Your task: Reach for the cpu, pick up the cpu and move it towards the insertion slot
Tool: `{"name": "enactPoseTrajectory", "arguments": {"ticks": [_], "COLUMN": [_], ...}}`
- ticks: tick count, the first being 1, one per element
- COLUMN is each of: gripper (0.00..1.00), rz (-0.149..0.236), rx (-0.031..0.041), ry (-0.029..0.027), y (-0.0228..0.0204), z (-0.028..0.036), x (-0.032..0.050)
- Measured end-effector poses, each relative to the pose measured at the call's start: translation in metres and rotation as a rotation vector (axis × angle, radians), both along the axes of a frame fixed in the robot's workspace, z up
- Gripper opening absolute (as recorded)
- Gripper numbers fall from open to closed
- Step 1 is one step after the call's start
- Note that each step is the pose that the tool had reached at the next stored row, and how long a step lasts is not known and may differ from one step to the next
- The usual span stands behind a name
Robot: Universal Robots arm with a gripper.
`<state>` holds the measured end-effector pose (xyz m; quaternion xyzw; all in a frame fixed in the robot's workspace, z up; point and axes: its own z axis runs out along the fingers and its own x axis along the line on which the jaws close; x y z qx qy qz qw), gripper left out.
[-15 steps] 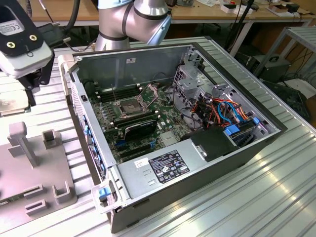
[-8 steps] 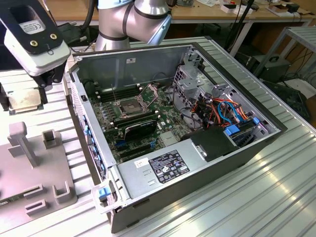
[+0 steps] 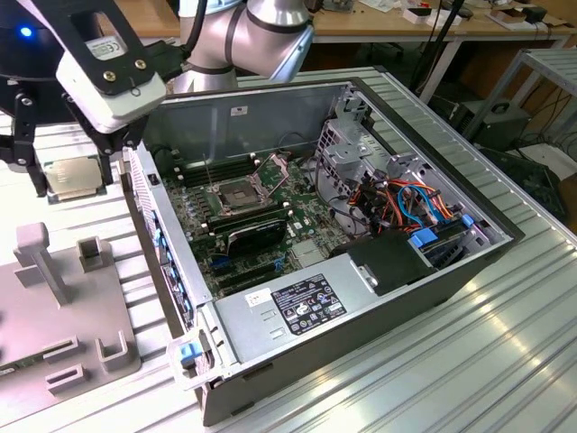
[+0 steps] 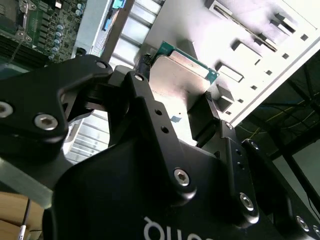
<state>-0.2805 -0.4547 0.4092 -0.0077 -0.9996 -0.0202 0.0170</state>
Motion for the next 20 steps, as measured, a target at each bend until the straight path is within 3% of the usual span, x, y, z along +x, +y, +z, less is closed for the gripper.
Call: {"name": "enactPoseTrajectory", "arguments": {"ticks": [20], "gripper": [0.55], "rz": [0.0], "rx": [-0.0011], "ry": [0.0001], "y": [0.0], "z": [0.0], "x": [0.0413]}}
